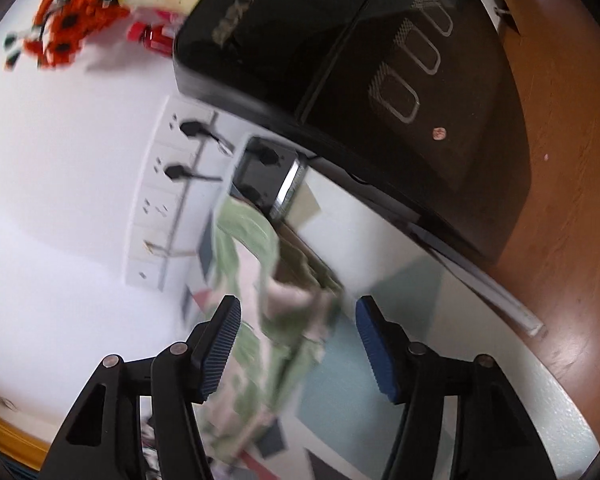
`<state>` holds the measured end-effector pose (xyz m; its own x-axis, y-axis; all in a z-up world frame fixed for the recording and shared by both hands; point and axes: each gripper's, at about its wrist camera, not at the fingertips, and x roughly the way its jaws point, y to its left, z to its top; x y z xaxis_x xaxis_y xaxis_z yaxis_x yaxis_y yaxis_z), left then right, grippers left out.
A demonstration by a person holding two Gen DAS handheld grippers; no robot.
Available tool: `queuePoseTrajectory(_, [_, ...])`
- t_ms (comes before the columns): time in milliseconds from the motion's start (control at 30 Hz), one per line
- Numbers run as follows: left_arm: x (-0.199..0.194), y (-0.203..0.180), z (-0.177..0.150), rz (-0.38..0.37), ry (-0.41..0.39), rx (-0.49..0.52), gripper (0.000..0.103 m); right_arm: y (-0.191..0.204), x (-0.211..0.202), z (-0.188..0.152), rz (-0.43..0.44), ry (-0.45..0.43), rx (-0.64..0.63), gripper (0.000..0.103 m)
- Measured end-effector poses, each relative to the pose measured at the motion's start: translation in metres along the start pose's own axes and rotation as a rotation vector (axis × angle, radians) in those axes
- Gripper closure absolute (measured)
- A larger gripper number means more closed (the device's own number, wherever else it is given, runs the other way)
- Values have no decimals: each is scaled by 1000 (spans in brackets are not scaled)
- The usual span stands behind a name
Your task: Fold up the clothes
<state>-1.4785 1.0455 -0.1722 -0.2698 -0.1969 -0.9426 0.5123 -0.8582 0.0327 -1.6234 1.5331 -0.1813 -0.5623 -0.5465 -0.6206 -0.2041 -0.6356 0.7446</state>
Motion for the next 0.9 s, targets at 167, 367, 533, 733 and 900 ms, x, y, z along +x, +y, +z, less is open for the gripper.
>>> queuePoseTrajectory(167, [-1, 2, 0, 0, -5, -2, 0, 24, 17, -15, -94, -36, -183, 39])
queuePoseTrajectory(367, [-1, 6, 0, -7, -7, -9, 0, 33, 40, -17, -16, -60, -157, 39])
queuePoseTrajectory(533, [-2, 8, 0, -6, -9, -12, 0, 33, 49, -17, 15, -71, -148, 56])
queuePoseTrajectory(733, [-2, 5, 4, -15, 9, 4, 0, 45, 45, -5, 2, -89, -179, 88])
queuePoseTrajectory(900, [-3, -22, 7, -57, 16, 86, 0, 57, 21, 13, -3, -166, -227, 89])
